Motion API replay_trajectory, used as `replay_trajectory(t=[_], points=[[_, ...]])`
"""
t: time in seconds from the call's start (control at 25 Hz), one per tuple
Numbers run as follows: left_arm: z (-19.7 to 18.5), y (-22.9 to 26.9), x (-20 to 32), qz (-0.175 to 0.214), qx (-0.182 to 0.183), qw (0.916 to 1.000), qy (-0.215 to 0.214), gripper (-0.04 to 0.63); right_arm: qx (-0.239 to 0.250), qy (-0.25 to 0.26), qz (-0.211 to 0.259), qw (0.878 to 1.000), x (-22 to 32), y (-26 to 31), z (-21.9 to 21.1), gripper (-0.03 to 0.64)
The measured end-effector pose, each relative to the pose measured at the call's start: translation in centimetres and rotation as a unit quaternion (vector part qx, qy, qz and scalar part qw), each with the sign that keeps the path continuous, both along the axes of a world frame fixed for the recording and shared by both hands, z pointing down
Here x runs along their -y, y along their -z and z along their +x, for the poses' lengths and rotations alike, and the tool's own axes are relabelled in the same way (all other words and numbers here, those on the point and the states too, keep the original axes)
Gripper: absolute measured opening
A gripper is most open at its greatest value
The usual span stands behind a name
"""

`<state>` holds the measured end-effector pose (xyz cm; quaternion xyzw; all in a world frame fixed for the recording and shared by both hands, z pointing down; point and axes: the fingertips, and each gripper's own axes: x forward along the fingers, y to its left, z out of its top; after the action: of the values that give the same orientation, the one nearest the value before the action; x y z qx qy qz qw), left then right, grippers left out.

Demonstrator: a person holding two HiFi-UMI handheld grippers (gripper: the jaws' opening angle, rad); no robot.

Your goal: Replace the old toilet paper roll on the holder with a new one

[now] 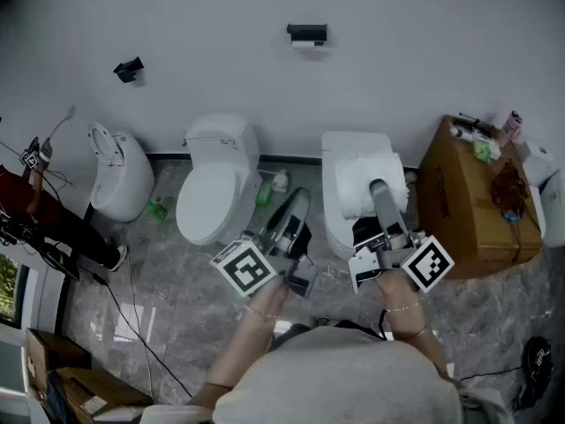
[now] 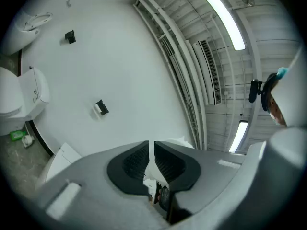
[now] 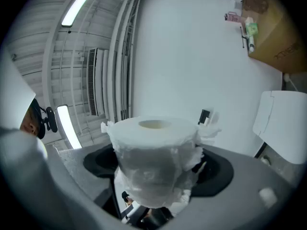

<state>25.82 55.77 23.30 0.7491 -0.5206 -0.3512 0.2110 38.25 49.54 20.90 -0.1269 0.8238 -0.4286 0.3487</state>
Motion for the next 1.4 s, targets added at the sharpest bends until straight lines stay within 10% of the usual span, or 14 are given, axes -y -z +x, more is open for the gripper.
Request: replay_trajectory(t=[0.96,1.4], points=[[5.6,-4.4,2.6,-0.012,-0.032,0.9992,-0.021,0.020,0.020,0.031,-0.004,0.999,1.0,-4.6,4.3,0.440],[2.7,-6.6,6.9,-0.036,-0.009,0.9989,-0.029,0.021,0.004,0.048,-0.029,0.998,6.4,-7.0,-2.2,0.440]])
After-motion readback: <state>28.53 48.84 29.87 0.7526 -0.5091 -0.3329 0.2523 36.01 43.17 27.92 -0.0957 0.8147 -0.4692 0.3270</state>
